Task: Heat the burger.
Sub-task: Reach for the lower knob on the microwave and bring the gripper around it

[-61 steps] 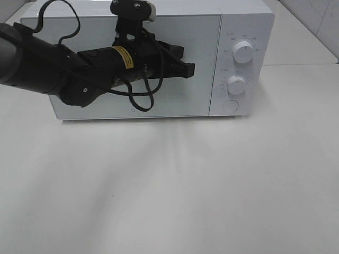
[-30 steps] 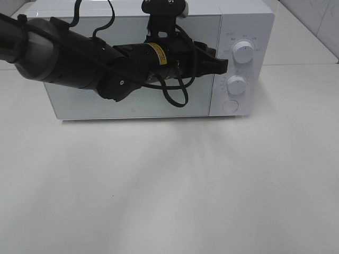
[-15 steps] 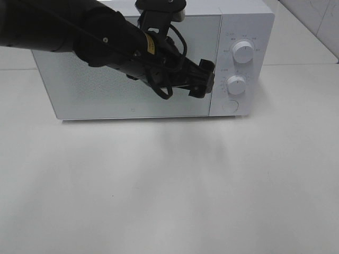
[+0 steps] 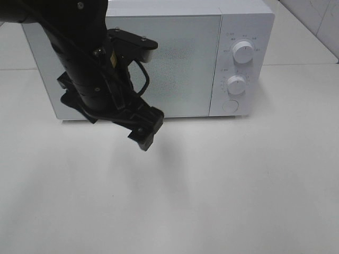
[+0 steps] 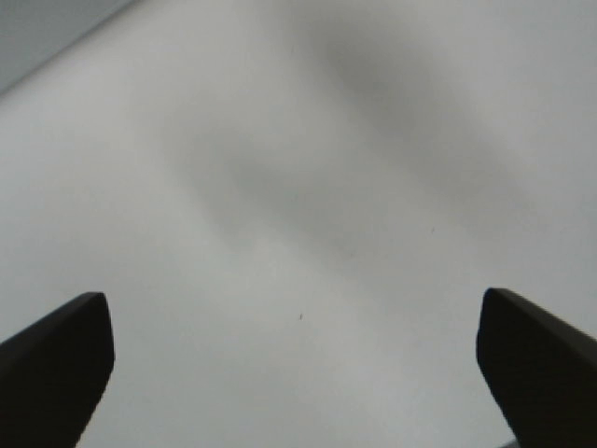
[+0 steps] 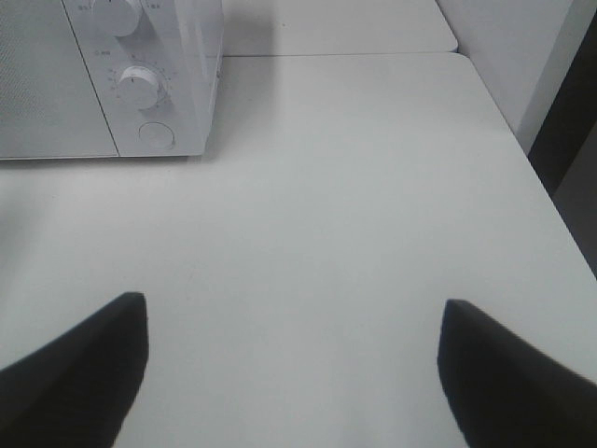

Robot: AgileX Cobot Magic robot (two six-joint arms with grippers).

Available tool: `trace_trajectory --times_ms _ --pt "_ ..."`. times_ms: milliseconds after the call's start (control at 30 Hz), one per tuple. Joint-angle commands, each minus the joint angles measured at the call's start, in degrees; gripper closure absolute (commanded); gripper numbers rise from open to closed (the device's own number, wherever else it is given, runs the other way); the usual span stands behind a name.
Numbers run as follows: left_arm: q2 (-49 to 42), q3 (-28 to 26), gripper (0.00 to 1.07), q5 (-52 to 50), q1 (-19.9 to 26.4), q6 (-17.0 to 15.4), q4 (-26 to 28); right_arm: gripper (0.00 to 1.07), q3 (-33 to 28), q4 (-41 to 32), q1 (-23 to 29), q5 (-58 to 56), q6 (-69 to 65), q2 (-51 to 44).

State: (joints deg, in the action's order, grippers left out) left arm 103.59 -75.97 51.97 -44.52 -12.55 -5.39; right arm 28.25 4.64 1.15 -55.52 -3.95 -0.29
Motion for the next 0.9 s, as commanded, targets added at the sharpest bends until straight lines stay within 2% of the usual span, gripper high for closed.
trace_trajectory --times_ms 33,133,267,433,500,533,600,633,700,733,800,833,867,900 --pt "-0.86 -0.29 0.08 9.22 -0.23 0.17 0.52 0.32 -0.11 0.17 -0.46 0.52 0.34 -1.66" --pt "-1.15 -0.29 0.08 11.86 -0.23 1.49 0.52 0.32 -0.11 0.17 -0.46 0.52 0.34 -1.66" --pt "-1.60 -0.23 0.09 13.75 0.63 1.72 0.86 0.32 -0.11 0.17 -0.46 0.52 0.34 -1.66" --pt "-2.98 0.40 0.09 16.16 5.16 3.38 3.38 0.32 -0.11 0.17 -0.46 0.52 0.34 -1.66" --pt "-4.47 2.12 0.09 16.10 9.51 5.39 5.79 0.32 -0.11 0.17 -0.46 0.52 0.34 -1.66" --pt "-4.47 2.12 0.09 16.10 9.51 5.39 5.79 0.32 -0.11 0.17 -0.46 0.52 0.34 -1.66" --pt "-6.76 4.47 0.09 15.93 15.01 7.39 8.59 0.32 -0.11 0.17 -0.46 0.52 0.34 -1.66" --pt "-6.76 4.47 0.09 15.93 15.01 7.39 8.59 0.32 -0.11 0.17 -0.46 0.52 0.34 -1.66" --pt "-9.22 7.45 0.09 15.07 20.74 9.68 11.40 0.32 -0.11 0.17 -0.46 0.52 0.34 -1.66" --pt "-9.22 7.45 0.09 15.07 20.74 9.68 11.40 0.32 -0.11 0.17 -0.46 0.52 0.34 -1.66" --pt "-11.75 10.26 0.09 13.92 26.36 11.63 13.92 0.32 -0.11 0.17 -0.46 0.52 0.34 -1.66" --pt "-11.75 10.26 0.09 13.92 26.36 11.63 13.92 0.32 -0.11 0.17 -0.46 0.52 0.34 -1.66" --pt "-13.58 12.43 0.09 13.29 29.97 12.55 14.84 0.32 -0.11 0.17 -0.46 0.52 0.34 -1.66" --pt "-13.58 12.43 0.09 13.29 29.97 12.55 14.84 0.32 -0.11 0.17 -0.46 0.52 0.34 -1.66"
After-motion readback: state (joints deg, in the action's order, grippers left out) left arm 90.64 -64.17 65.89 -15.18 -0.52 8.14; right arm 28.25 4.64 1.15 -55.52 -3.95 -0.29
